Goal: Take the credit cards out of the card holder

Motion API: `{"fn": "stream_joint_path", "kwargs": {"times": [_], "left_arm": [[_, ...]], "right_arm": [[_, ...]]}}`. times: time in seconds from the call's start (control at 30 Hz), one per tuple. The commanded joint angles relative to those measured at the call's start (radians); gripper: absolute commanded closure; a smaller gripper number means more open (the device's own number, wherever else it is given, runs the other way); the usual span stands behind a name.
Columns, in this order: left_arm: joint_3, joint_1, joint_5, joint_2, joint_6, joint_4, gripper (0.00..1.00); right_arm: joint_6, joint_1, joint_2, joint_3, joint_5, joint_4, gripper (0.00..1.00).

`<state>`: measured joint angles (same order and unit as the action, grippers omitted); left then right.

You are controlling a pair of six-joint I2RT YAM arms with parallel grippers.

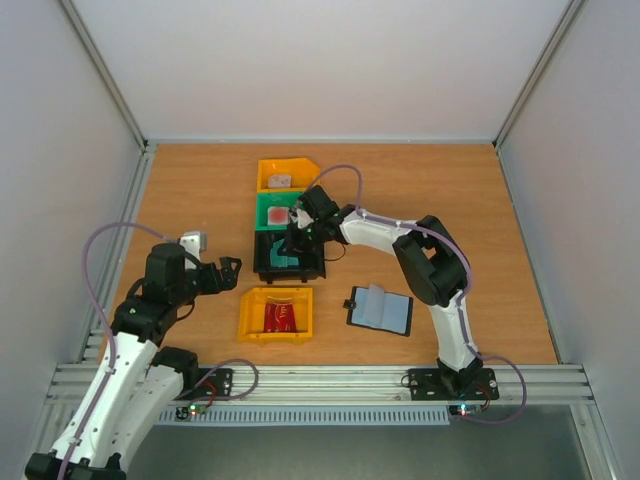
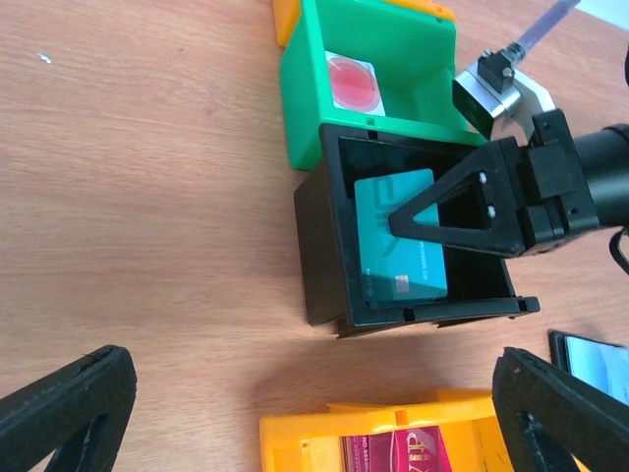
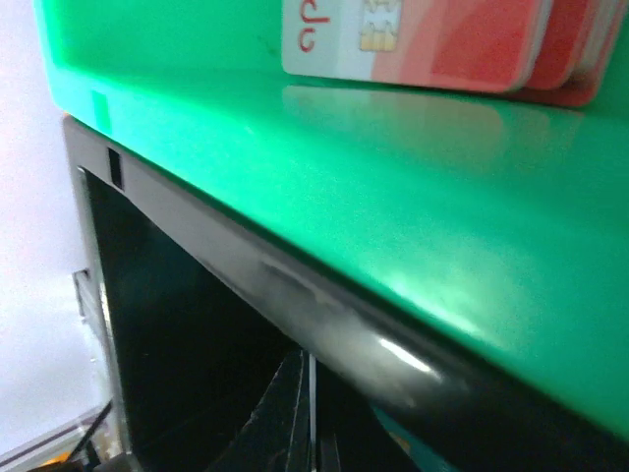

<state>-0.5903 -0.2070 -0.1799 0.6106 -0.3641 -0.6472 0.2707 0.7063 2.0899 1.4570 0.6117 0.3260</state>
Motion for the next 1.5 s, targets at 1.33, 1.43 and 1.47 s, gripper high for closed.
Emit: {"fn": "stream_joint_path", "kwargs": {"times": [1.33, 1.43, 1.47], "left_arm": [[-0.016, 0.006, 0.047, 0.019, 0.016, 0.088, 0.01], [-0.031, 0.005, 0.186, 0.058, -0.004, 0.171, 0.01], [-0.041, 0.006, 0.260, 0.080, -0.015, 0.185, 0.01]], "right_arm": [[-0.462, -0.104, -0.563, 0.126, -0.583, 0.521, 0.01], [-0.497, -0.295, -0.740, -0.033, -0.549, 0.421, 0.02], [-0.502, -0.366, -0.806, -0.099, -0.533, 0.372, 0.01]]}}
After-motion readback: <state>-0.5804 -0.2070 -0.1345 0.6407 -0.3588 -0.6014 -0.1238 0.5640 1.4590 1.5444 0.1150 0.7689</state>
